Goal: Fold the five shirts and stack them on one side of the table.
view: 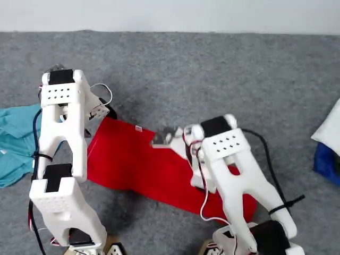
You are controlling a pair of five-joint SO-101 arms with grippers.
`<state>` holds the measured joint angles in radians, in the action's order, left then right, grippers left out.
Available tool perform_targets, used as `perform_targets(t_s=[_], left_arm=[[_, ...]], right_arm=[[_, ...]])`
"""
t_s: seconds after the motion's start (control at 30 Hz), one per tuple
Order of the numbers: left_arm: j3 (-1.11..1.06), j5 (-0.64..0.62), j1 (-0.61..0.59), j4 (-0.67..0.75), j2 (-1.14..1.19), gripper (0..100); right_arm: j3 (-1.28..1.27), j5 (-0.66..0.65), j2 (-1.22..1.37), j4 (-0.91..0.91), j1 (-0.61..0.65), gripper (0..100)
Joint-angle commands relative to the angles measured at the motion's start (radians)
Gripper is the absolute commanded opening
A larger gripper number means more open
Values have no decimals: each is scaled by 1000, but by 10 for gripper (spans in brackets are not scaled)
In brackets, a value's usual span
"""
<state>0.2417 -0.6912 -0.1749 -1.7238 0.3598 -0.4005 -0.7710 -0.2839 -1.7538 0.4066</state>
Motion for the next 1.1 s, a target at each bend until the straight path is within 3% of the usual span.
perform_targets(t_s=[0.0,0.13,0.27,0.4,0.57,0.7,0.87,1.07], left_arm=[[1,89,5,-34,-49,307],[1,336,-18,-34,-49,307],[-22,578,-57,-34,-49,306],[-122,813,-97,-34,-51,305],[-170,1013,-78,-31,-48,305],[-165,1108,-57,14,12,286],[-165,1131,-64,130,94,237],[-101,1195,-87,178,166,239]], right_arm=[[219,48,-30,-47,-22,374],[307,163,-18,-28,-142,374],[307,181,-22,-27,-245,373],[307,97,-27,-22,-372,373],[307,-12,-18,-19,-568,373],[307,-95,-18,-28,-682,373],[307,-144,-19,-30,-805,373],[307,-153,-19,-41,-852,373]])
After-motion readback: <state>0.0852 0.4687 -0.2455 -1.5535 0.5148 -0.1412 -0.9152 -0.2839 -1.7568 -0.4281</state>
